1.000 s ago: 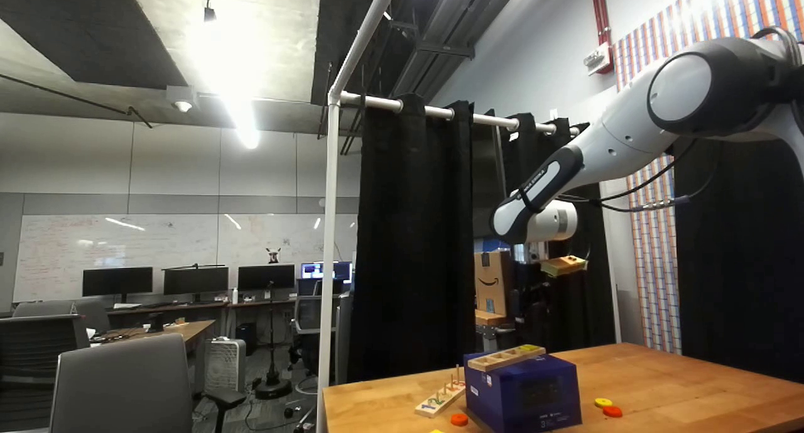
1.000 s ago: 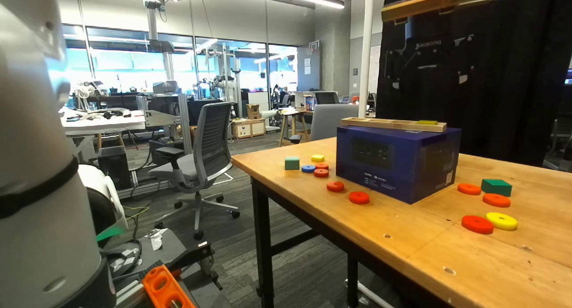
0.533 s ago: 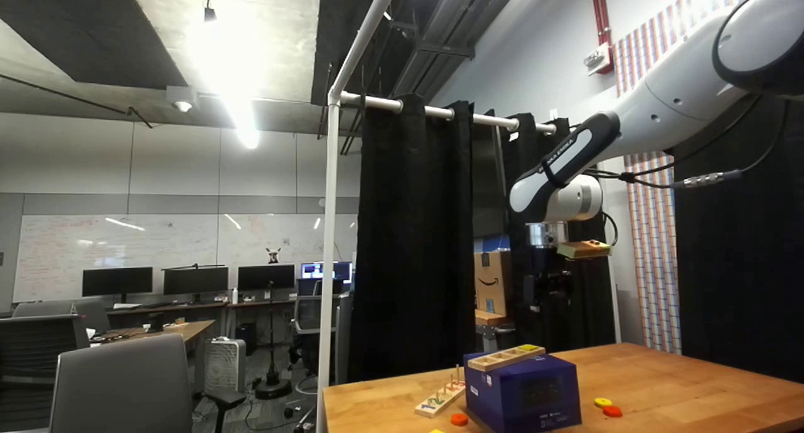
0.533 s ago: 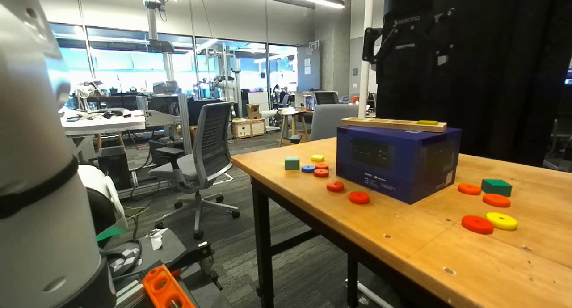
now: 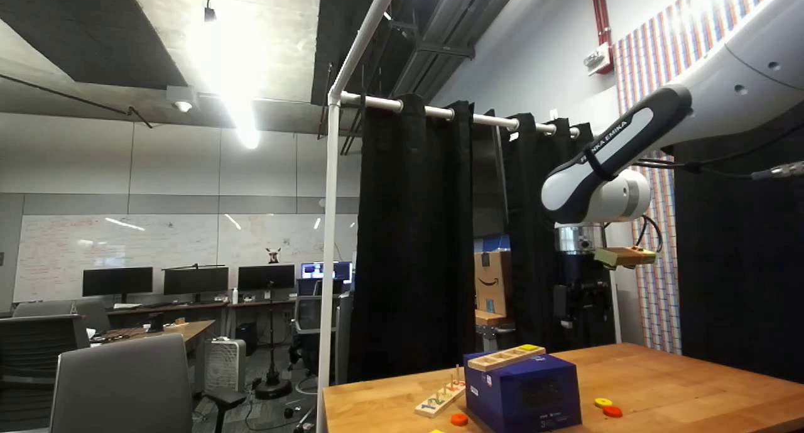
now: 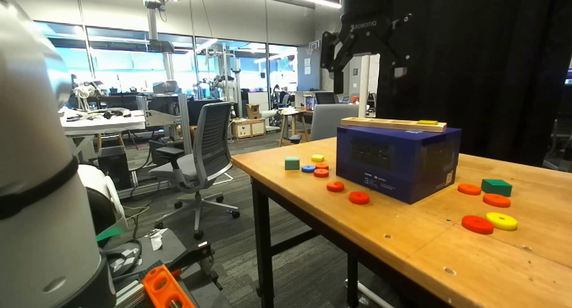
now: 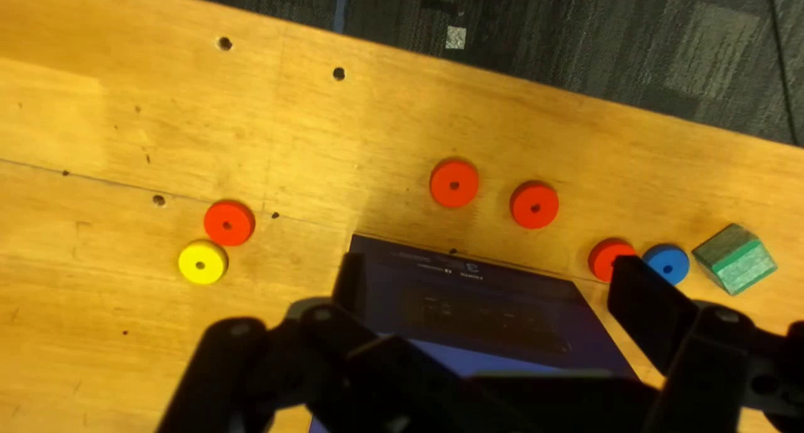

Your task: Place the yellow block on the right on the wooden board on top of the blue box

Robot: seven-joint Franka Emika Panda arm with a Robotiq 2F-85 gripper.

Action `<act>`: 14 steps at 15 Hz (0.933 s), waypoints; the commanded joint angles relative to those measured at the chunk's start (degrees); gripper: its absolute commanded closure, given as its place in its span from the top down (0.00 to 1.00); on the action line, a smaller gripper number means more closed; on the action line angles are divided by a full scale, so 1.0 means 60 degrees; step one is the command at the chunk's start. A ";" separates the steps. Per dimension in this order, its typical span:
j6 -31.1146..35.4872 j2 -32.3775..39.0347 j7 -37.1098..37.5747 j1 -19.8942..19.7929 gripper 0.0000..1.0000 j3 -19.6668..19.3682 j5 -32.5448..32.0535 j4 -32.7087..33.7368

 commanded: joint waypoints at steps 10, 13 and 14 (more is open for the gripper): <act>-0.1352 -0.3007 0.1334 -0.0365 1.00 0.0116 -0.0565 -0.1564; -0.1248 -0.2750 0.1144 -0.0200 1.00 -0.0060 -0.0445 -0.1473; -0.1255 -0.2790 0.1166 -0.0202 1.00 -0.0058 -0.0447 -0.1502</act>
